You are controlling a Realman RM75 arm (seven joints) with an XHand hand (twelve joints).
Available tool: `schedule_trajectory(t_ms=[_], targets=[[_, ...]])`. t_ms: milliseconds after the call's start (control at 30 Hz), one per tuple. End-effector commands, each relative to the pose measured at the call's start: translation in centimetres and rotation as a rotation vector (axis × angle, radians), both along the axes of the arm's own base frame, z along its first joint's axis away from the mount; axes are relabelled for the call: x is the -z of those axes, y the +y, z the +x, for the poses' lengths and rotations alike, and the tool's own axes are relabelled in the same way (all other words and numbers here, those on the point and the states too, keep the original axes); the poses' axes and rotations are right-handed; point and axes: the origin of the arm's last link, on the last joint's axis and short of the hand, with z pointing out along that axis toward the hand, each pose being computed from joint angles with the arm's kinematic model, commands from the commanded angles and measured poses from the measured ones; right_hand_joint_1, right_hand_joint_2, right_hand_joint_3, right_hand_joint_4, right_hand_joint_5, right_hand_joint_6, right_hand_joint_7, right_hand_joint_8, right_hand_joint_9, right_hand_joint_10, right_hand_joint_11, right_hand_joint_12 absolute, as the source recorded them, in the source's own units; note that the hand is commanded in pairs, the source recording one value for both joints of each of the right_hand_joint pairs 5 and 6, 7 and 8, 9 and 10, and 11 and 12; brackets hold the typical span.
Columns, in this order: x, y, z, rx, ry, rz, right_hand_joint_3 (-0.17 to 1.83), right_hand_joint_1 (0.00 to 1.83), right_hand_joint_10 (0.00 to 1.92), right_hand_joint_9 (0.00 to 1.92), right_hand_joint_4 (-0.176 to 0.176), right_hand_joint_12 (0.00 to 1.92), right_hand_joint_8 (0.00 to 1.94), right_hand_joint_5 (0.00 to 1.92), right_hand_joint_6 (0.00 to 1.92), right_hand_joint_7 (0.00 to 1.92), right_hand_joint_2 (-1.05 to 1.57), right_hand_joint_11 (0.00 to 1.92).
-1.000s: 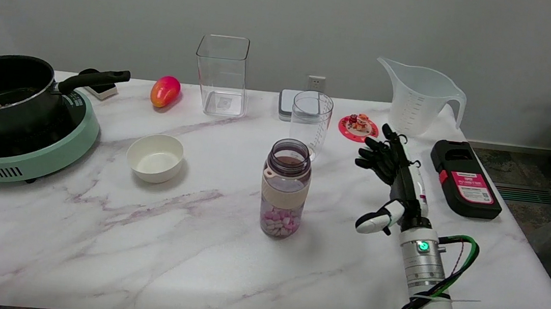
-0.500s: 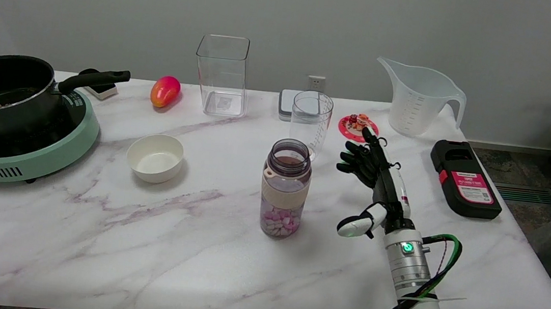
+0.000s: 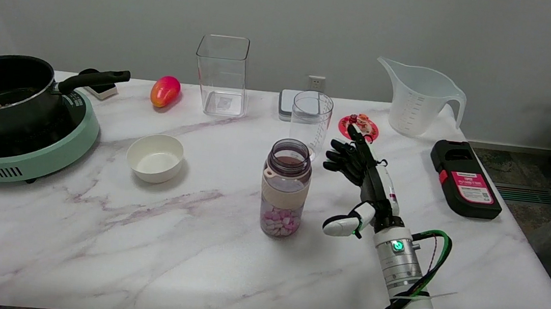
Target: Pick up the bottle.
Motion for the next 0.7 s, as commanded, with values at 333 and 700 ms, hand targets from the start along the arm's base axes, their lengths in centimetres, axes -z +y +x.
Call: schedule_trajectory(t_ms=[333,700], targets=[[1.9,-0.8,0.1,0.034,-0.03,0.074,0.41,1.04,0.49,0.49,0.0,0.6,0.4,0.1,0.1,0.4,-0.47,0.6],[2.8,-1.8,0.3,0.044,-0.021,0.11,0.46,1.05,0.49,0.49,0.0,0.59,0.4,0.09,0.09,0.4,-0.47,0.59]])
